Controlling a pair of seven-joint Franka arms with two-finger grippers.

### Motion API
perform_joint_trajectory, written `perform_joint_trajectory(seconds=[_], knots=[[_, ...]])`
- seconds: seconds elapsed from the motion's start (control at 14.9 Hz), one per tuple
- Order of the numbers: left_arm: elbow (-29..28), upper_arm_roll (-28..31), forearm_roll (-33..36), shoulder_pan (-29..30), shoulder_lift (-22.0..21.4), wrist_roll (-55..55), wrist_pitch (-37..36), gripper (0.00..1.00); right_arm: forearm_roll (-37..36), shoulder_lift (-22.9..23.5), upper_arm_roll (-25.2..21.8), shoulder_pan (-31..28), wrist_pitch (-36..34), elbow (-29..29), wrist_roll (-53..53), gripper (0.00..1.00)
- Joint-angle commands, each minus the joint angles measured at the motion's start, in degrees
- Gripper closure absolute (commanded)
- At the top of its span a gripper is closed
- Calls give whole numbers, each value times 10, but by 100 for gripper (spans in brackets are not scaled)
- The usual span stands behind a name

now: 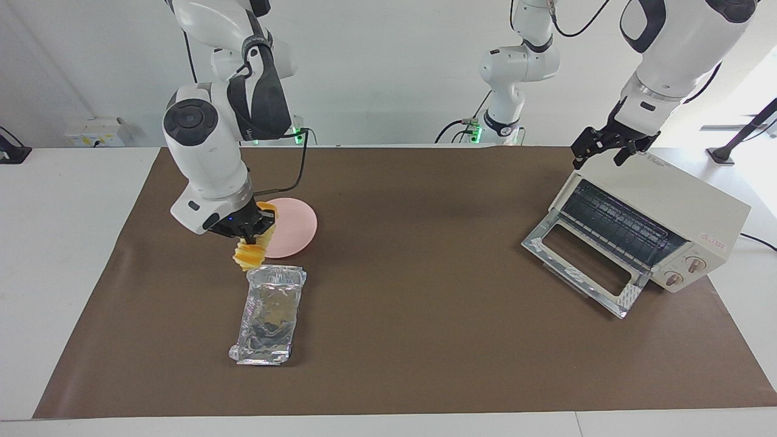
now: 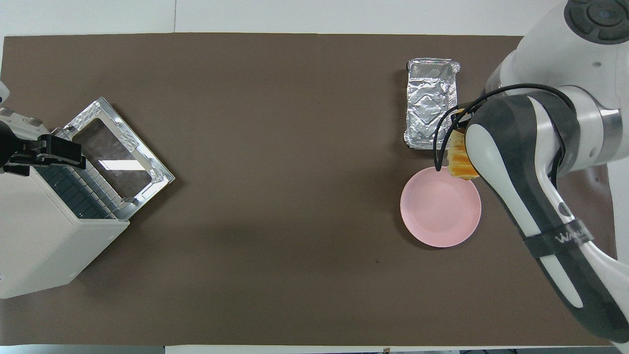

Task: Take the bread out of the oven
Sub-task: 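Lift the bread rolls and carry them over the pink plate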

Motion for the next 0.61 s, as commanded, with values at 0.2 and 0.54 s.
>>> perform_joint_trajectory(seconds=[0.2,0.54], knots=[[-3,2,-8,2,-8,0,-3,0,9,-158,4,25,239,-326,71,100],[-3,2,-8,3,-8,0,-4,0,9,-163,4,42,372,-424,98,100]])
